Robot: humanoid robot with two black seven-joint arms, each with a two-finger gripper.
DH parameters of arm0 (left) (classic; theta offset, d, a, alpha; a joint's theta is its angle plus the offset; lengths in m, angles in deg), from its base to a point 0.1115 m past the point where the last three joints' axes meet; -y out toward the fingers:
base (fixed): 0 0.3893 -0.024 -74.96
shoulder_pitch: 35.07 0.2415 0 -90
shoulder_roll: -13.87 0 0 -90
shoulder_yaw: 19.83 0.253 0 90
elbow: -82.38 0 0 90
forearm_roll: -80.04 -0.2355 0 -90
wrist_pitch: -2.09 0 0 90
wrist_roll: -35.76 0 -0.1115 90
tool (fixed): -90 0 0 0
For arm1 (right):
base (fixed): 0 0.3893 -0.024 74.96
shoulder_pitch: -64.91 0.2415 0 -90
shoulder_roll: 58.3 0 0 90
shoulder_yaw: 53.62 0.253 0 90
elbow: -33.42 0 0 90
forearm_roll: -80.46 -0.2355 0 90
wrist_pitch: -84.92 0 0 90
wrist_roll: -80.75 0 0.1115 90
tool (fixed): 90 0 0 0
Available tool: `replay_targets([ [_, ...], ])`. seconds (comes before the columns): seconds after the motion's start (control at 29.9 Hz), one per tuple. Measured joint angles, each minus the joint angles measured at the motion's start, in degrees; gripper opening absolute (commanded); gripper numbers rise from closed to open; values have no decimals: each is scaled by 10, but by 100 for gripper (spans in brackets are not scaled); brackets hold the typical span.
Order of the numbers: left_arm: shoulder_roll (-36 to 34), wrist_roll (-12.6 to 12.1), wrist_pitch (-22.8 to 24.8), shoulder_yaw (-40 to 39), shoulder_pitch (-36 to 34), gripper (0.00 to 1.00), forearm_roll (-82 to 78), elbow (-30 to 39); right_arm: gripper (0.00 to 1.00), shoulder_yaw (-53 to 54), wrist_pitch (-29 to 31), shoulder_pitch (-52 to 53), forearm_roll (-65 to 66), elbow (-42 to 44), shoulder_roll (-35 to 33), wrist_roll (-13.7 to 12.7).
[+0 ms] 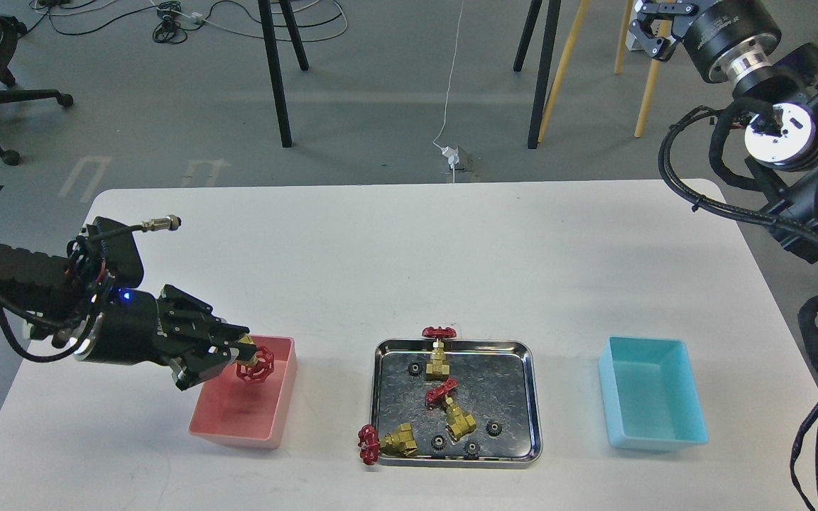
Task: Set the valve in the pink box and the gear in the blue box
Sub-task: 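Lift the valve with the left gripper and lower it into the pink box, then open the left gripper, withdraw it, and bring the right gripper forward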
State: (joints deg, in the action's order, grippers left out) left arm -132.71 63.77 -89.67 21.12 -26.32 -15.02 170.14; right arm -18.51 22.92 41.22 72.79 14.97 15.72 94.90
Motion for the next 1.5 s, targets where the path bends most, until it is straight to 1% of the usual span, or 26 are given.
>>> replay_targets([
  [0.2,9,0,0,-4,40,21,-4,-46,99,1,0,-8,-1,-1,-2,0],
  [0.4,41,0,-3,-6,79,22,-5,-94,99,2,0,-10,-1,-1,-2,1],
  [0.57,46,0,-4,-18,90,23,-5,-101,99,3,0,-13,-1,-1,-2,1],
  [0.9,72,0,-4,-28,108,28,-4,-103,99,4,0,-28,-1,-1,-4,1],
  [1.07,74,0,-4,-29,109,34,-3,-103,99,4,0,-31,-1,-1,-5,2],
  [1.3,74,0,-3,-33,112,41,-3,-103,99,1,0,-32,-1,-3,-12,1],
  [1.4,73,0,-3,-39,114,48,-1,-103,99,-10,0,-32,3,-11,-19,-2],
  [1.5,69,0,-3,-48,114,52,5,-102,99,-47,0,-31,13,-35,-28,-2],
])
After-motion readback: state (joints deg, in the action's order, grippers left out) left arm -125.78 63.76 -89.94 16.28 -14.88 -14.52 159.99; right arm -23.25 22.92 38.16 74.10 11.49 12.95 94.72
